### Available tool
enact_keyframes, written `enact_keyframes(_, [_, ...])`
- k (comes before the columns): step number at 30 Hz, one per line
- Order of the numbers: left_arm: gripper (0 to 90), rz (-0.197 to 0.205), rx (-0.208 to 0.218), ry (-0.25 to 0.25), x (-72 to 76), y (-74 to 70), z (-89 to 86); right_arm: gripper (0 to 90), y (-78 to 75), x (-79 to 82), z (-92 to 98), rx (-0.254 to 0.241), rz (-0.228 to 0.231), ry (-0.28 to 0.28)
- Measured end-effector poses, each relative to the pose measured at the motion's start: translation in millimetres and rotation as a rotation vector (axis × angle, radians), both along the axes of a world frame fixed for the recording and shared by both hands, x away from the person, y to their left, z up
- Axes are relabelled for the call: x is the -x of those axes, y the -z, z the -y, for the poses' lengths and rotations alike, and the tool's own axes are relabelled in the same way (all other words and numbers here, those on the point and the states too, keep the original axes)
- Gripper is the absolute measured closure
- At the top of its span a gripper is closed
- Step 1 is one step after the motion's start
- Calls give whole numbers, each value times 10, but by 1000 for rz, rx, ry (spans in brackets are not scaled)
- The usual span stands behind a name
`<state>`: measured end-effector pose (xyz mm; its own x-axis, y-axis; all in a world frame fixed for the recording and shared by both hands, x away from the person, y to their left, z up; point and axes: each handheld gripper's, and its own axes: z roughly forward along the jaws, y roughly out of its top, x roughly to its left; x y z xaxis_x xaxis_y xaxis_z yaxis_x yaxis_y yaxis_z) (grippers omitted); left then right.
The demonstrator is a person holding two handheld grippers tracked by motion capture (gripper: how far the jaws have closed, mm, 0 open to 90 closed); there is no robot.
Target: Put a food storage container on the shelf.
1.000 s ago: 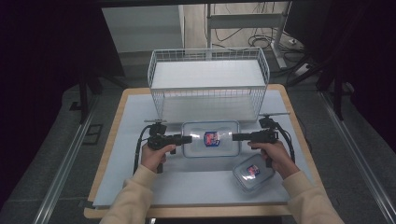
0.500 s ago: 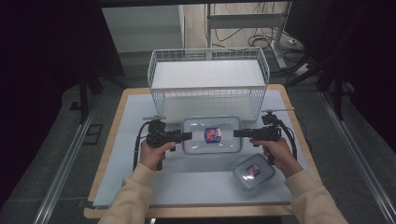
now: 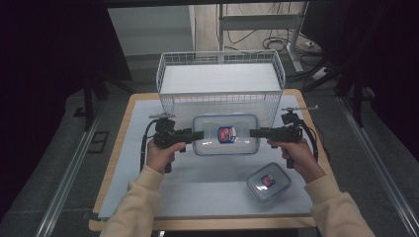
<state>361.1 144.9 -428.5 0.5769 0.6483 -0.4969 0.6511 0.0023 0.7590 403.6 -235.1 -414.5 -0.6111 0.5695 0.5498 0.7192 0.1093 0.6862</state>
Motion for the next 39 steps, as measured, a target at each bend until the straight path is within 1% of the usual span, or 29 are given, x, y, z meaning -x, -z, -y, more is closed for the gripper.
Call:
enact_keyframes(6, [470, 22, 7, 2, -27, -144, -19, 490, -146, -12, -14, -3, 30, 1])
enact_keyframes(13, [473, 60, 9, 1, -50, -354, -43, 489, -355, -25, -32, -8, 77, 1])
enact_keyframes(20, [473, 90, 15, -6, -70, -543, -70, 489, -555, -56, -64, -9, 121, -3])
enact_keyframes(23, [474, 102, 8, -6, -80, -618, -79, 489, -618, -69, -73, -17, 125, -1])
enact_keyframes(29, [474, 108, 9, -8, -135, -705, -86, 489, -722, -115, -83, -16, 149, 1])
enact_keyframes(32, [474, 115, 8, -10, -153, -740, -79, 489, -752, -146, -78, -21, 154, 0])
enact_keyframes(39, [474, 131, 2, -5, -249, -843, -78, 489, -844, -216, -75, -21, 162, 2])
